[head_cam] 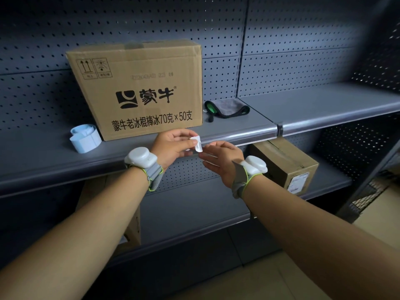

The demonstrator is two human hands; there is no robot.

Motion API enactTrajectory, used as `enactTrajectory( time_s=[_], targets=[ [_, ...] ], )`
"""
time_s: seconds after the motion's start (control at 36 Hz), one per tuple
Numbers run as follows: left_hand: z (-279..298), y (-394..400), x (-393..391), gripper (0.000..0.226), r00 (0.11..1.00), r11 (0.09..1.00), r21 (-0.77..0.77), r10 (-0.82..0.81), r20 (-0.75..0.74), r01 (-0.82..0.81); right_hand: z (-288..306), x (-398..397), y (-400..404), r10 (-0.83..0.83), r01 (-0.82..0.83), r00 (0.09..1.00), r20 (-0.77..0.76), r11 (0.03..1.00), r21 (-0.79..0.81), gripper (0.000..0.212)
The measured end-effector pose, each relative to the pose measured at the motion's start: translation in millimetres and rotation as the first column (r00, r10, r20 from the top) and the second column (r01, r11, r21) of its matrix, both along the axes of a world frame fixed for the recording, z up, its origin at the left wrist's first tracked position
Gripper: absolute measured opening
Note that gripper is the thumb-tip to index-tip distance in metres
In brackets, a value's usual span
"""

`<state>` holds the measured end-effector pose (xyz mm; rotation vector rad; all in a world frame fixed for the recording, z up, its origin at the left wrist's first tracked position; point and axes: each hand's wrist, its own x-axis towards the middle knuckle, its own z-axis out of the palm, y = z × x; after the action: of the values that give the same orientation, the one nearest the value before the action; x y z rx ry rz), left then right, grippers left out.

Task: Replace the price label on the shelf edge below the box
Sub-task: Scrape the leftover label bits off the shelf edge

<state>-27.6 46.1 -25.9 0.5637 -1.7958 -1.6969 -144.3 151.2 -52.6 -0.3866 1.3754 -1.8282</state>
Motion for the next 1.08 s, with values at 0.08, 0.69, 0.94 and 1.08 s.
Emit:
enactTrajectory(
  time_s=[0.08,0.69,0.94,1.08],
  targets=[
    [0.7,5.4,-4.6,0.020,1.000,1.000,0.008,-0.009,0.009,0.009,0.9,-3.8,5.0,0.018,-0.018,1.000,-0.001,1.000,0.006,0.011],
    [-11.2,28.3,-30.4,0.031,0.992,0.976,-0.212,0.070,0.108,-0.046,1.1,-15.7,27.0,0.066,-0.066,0.998,-0.001,0.998,0.012,0.008],
    [-23.9,26.5,-26.1,0.039,0.986,0.950,-0.308,0.097,0.137,-0.051,-3.8,-17.1,21.7,0.127,-0.138,0.987,0.096,0.983,0.120,0.004],
    [-37.3,29.1,-22.5,0.027,0.969,0.917,-0.378,0.194,0.152,-0.125,-5.1,-16.6,22.8,0.313,-0.329,0.920,0.235,0.944,0.027,0.012]
  ],
)
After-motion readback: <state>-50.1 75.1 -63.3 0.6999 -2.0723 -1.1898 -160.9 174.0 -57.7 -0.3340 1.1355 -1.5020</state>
